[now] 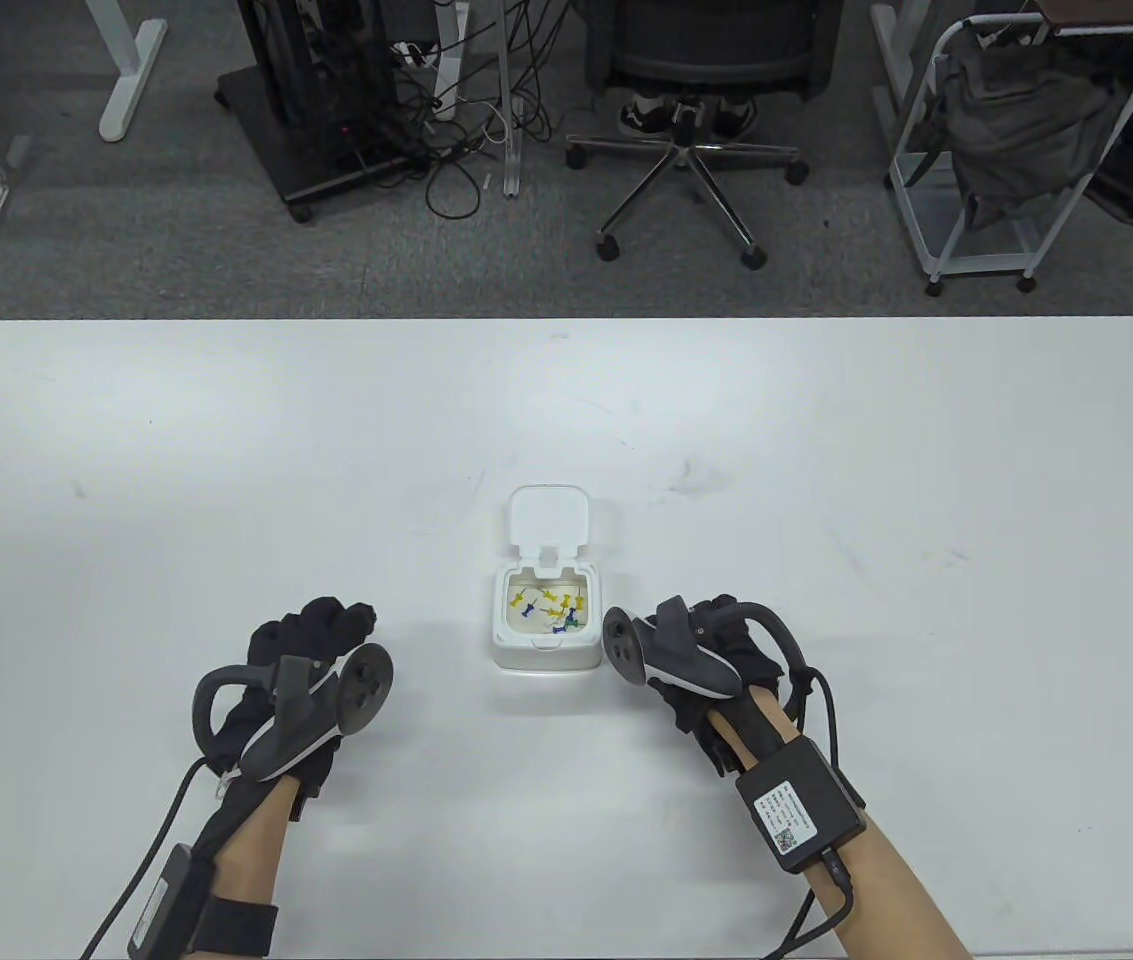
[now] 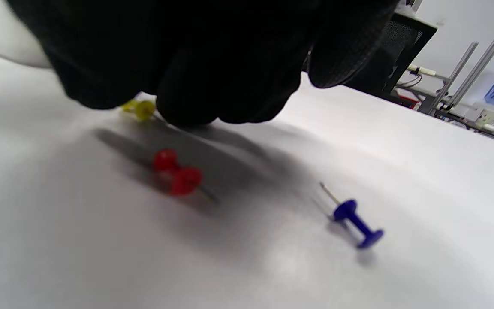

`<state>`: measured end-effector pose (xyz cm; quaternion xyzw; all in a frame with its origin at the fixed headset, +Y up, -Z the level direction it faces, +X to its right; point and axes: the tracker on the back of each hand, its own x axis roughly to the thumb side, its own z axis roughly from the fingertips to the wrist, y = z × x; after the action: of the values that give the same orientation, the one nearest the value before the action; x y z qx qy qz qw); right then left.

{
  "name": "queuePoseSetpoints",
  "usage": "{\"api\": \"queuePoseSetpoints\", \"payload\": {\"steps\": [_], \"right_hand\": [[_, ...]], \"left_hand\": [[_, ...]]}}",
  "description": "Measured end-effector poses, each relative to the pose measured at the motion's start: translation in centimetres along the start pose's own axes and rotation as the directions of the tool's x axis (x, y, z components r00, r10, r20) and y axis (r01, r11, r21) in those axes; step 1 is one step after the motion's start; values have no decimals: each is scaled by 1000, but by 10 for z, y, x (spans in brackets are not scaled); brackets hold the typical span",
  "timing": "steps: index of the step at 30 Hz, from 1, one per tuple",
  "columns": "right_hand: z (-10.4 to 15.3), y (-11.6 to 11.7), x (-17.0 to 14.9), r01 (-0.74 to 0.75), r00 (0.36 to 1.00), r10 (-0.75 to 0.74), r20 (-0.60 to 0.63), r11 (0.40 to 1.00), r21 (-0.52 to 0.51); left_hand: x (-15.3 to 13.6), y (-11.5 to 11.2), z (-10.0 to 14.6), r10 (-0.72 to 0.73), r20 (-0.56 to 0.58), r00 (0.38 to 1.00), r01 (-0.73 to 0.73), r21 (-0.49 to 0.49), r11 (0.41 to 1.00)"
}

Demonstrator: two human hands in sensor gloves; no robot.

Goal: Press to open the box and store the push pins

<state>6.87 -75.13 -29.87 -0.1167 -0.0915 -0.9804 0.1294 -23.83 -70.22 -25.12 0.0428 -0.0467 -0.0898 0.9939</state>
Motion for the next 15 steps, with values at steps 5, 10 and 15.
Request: {"api": "queuePoseSetpoints", "payload": {"steps": [5,10,15], "right_hand": [[-1,3,5,-58,998,57,-6,997,-43],[-3,5,12,-107,994,108,1,992,-61],[-5,4,14,-121,993,121,0,991,-61]], "left_hand": [[0,0,0,0,0,1000,0,0,1000],[0,0,0,-1,0,1000,1,2,1000],[0,0,0,-4,0,1000,4,-3,1000]]}}
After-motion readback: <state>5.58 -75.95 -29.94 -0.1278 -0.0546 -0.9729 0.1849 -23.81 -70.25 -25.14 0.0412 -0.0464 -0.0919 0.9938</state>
